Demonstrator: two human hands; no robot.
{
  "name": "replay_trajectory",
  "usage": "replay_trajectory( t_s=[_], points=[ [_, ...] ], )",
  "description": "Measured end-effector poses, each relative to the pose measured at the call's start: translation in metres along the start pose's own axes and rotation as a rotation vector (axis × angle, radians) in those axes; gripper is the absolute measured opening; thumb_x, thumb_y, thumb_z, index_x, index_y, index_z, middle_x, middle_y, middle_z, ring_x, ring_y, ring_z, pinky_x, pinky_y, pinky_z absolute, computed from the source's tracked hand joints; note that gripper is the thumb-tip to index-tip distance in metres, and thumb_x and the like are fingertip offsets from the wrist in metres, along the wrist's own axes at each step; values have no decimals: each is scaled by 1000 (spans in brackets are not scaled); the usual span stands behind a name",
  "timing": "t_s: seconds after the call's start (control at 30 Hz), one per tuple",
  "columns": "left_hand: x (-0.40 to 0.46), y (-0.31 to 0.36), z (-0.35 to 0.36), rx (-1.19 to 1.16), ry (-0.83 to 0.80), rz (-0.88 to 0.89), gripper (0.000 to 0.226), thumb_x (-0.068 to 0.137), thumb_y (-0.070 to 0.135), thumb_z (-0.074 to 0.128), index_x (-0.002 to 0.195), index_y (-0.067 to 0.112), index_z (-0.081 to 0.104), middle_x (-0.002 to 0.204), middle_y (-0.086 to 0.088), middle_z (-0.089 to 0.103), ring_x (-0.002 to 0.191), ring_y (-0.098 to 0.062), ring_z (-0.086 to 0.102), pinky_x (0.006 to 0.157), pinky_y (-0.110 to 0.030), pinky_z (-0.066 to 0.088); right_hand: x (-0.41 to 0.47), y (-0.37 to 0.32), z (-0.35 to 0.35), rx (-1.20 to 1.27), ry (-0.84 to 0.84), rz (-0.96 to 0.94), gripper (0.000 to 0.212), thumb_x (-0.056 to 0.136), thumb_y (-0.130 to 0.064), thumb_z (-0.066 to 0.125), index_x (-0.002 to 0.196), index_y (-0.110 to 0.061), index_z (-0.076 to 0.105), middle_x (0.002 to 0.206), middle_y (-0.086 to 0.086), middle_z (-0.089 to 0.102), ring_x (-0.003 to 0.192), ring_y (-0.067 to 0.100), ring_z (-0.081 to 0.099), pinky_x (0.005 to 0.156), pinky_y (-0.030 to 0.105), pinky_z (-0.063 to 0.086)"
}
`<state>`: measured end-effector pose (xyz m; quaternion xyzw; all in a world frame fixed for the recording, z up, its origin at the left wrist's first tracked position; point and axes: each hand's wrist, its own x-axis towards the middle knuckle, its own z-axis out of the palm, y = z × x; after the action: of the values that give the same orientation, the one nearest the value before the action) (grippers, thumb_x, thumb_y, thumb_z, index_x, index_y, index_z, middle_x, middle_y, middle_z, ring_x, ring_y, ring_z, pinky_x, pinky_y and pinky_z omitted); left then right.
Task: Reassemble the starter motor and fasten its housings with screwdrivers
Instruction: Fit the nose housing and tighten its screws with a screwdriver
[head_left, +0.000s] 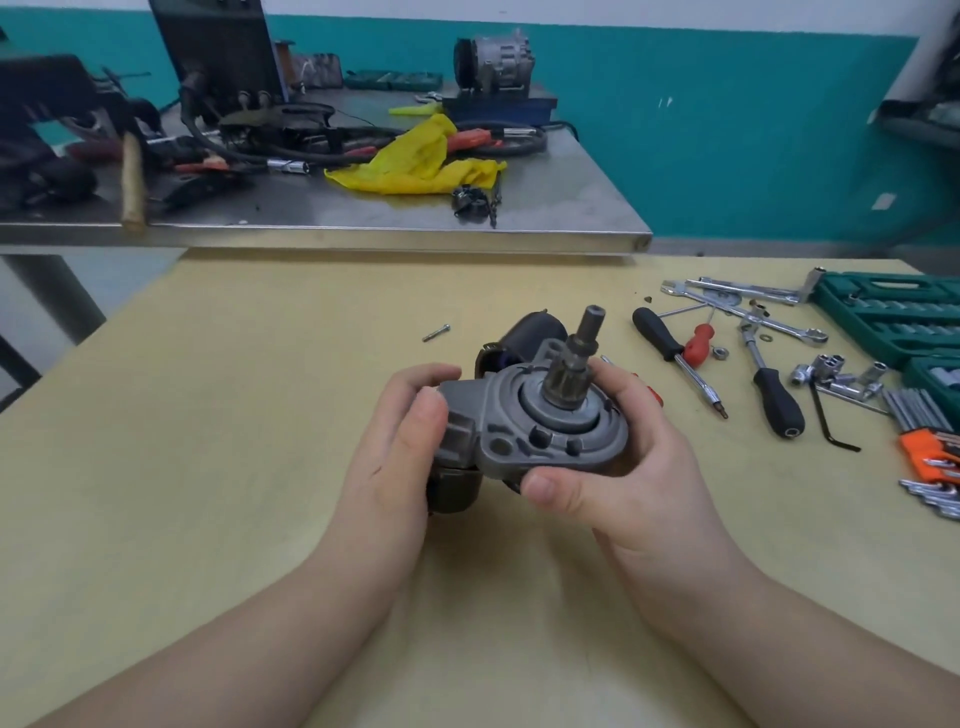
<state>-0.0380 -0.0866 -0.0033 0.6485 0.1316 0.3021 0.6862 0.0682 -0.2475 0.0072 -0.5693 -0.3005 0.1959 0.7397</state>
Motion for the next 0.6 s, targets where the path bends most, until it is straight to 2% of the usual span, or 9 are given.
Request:
replay_trajectory(
  t_s=[0.07,0.17,0.27,0.33,0.4,0.47,0.5,0.53,0.6],
  points=[
    [1,0,5,-13,45,12,55,86,75,66,109,26,74,105,-14,78,98,-36,75,85,-49,59,-2,2,1,-50,-13,-15,92,49,-20,101,131,-36,63,128,0,75,120,20,73,98,26,58],
    [4,1,5,32,61,30,45,86,56,69,84,11,69,78,-13,71,73,-21,66,65,-30,52,-1,5,2,-122,-74,42,96,52,-22,101,137,-29,57,128,1,75,120,20,73,98,25,57],
    [11,2,0,78,55,20,44,80,54,72,76,11,64,68,-3,64,65,-15,59,59,-25,46,2,3,-1,-148,-150,123,103,52,-34,105,140,-26,54,131,3,74,123,22,72,103,30,57],
    [17,2,-3,114,43,26,42,78,53,74,76,12,65,69,-8,66,64,-15,60,59,-25,48,2,-3,-3,-105,-209,174,105,51,-48,106,140,-25,56,134,5,74,125,25,71,99,30,58],
    [20,0,-6,147,25,27,38,78,53,75,75,16,65,73,-10,69,65,-14,62,59,-25,50,8,-6,-1,-112,-208,209,97,59,-54,101,140,-23,58,138,8,71,126,28,70,101,37,59],
    [20,-3,-8,179,21,19,36,77,55,75,76,20,65,73,-4,71,65,-12,64,58,-25,51,16,-11,0,-46,-110,289,55,83,-49,84,126,-18,69,143,16,67,115,29,73,102,44,57],
    [20,-5,-9,216,22,20,36,76,56,76,77,22,66,72,0,71,65,-11,65,58,-27,53,21,-12,-2,-27,5,318,40,90,-49,73,113,-17,76,141,17,68,108,29,74,97,45,56],
    [20,-7,-10,266,15,23,36,75,58,77,79,24,67,72,4,72,65,-9,67,58,-29,56,26,-15,-5,-73,88,295,41,91,-56,67,109,-21,79,138,13,71,108,26,75,94,45,54],
    [19,-8,-9,357,-25,22,35,73,62,79,82,30,68,73,11,73,66,-6,70,59,-37,62,30,-23,-17,-107,179,136,55,93,-65,59,122,-22,74,135,3,73,120,22,70,100,49,51]
  ],
)
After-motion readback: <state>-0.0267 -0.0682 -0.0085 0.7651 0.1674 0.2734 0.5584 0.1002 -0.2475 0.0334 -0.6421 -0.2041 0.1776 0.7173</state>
